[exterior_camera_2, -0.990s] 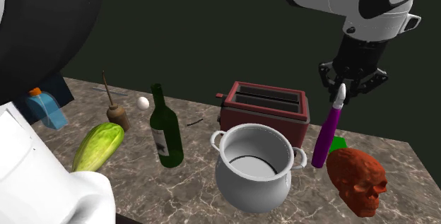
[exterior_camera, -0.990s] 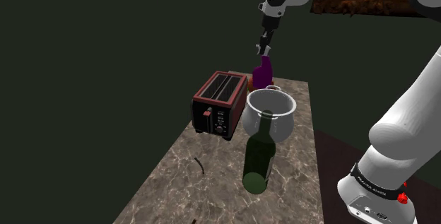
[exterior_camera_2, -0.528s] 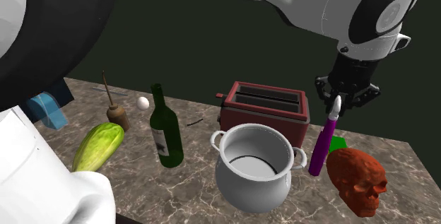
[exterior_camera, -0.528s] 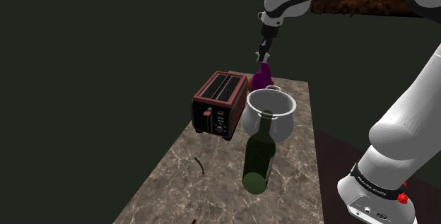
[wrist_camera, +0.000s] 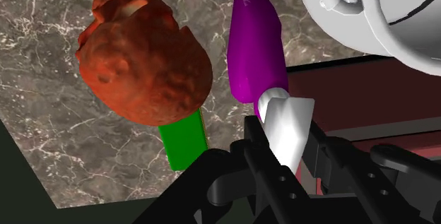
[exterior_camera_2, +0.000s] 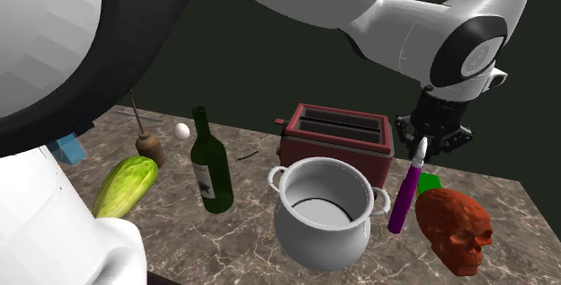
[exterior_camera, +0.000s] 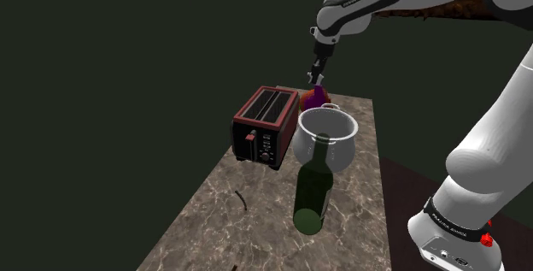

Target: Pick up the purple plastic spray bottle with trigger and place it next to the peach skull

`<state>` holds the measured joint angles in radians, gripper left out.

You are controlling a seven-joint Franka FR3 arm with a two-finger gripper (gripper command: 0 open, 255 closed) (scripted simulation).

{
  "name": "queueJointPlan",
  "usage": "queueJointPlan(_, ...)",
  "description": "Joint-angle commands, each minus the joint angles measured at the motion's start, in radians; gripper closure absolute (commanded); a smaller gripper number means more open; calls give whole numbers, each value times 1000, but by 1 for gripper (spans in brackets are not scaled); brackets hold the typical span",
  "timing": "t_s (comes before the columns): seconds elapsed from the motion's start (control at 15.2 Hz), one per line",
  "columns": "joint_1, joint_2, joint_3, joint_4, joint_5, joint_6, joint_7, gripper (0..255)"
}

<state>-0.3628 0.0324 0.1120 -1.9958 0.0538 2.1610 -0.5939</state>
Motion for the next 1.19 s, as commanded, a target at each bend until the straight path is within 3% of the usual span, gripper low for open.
queueJointPlan(0.0, -1, 3, 0, -23, 1, 26, -3, 255)
queueJointPlan(0.73, 0, 15, 0, -46, 0, 62, -4, 255)
queueJointPlan(0.79, 0, 16, 0, -46, 0, 62, -4, 0)
queueJointPlan(1.12, 0, 16, 0, -46, 0, 62, -4, 0)
